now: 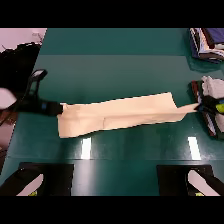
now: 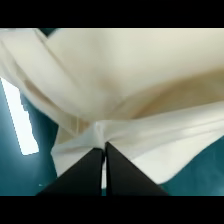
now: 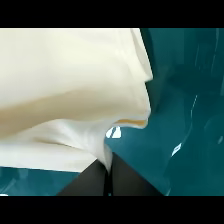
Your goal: Fold the shirts.
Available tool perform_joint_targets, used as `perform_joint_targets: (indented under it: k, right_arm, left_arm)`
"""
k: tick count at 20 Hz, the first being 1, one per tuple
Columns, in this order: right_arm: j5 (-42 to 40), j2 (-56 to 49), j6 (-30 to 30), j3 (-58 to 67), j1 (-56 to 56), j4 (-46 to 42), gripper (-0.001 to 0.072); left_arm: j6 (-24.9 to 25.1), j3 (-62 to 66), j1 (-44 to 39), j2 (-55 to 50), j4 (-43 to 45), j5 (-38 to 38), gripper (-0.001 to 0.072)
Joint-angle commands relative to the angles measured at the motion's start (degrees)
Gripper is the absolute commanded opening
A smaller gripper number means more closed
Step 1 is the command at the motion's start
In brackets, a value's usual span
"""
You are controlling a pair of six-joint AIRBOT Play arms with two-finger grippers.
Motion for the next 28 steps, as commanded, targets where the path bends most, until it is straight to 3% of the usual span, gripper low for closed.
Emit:
perform_joint_targets:
  k: [1, 5, 6, 7, 8, 11, 13, 14, 15, 18, 21, 22, 23, 24, 28]
  right_arm:
    - [-4.98, -12.59, -0.98, 6.95, 4.68, 2.62, 0.0014]
    - [-5.88, -24.22, -0.92, 14.84, 8.02, 2.78, 0.0016]
    - [-5.46, -26.49, -0.92, 16.87, 8.11, 2.99, 0.0076]
    - [-5.09, -28.46, -0.98, 18.80, 8.09, 4.15, 0.0300]
    - [-4.24, -30.10, -1.31, 20.63, 7.56, 5.44, 0.0426]
    - [-1.20, -30.77, -4.81, 22.18, 4.55, 6.25, 0.0435]
    - [1.20, -30.77, -5.35, 22.01, 1.33, 6.23, 0.0436]
    - [2.05, -30.77, -5.92, 21.44, -0.22, 6.97, 0.0436]
    - [2.29, -30.80, -7.30, 20.39, -1.57, 8.39, 0.0437]
    - [0.92, -30.91, -10.23, 14.25, -3.78, 10.21, 0.0456]
    - [-4.07, -31.26, -12.09, 7.58, -3.85, 10.67, 0.0457]
    - [-4.39, -31.95, -13.44, 6.19, -3.78, 13.09, 0.0457]
    - [-4.00, -33.14, -14.47, 5.42, -3.80, 16.13, 0.0457]
    - [-3.67, -34.53, -15.21, 5.03, -3.72, 18.64, 0.0458]
    - [-3.04, -37.53, -16.31, 5.01, -1.05, 23.82, 0.0443]
  left_arm:
    - [3.69, 6.88, 0.04, -14.47, 0.26, 8.61, 0.0027]
    - [3.61, 10.54, 0.04, -21.86, 0.94, 10.67, 0.0027]
    - [3.48, 10.51, 0.04, -22.03, 1.31, 11.37, 0.0029]
    - [3.48, 10.67, 0.04, -22.01, 1.42, 11.76, 0.0029]
    - [3.50, 11.32, 0.04, -22.01, 1.70, 10.86, 0.0029]
    - [3.50, 15.15, 0.04, -21.97, 2.32, 4.52, 0.0042]
    - [3.43, 16.31, 0.04, -21.97, 2.10, 3.21, 0.0627]
    - [3.45, 16.31, 0.04, -21.99, 2.23, 3.23, 0.0656]
    - [3.45, 16.31, 0.04, -22.03, 2.27, 3.26, 0.0601]
    - [3.02, 16.31, 0.04, -22.01, -0.66, 3.02, 0.0602]
    - [3.39, 16.31, -0.02, -22.03, -11.67, 3.82, 0.0600]
    - [3.67, 16.31, -0.02, -22.03, -14.23, 4.20, 0.0467]
    - [5.14, 16.31, -0.02, -22.03, -15.67, 4.33, 0.0180]
    - [6.97, 16.31, -0.02, -22.03, -17.49, 4.63, 0.0031]
    - [7.13, 16.28, -0.15, -22.47, -23.67, 5.62, 0.0027]
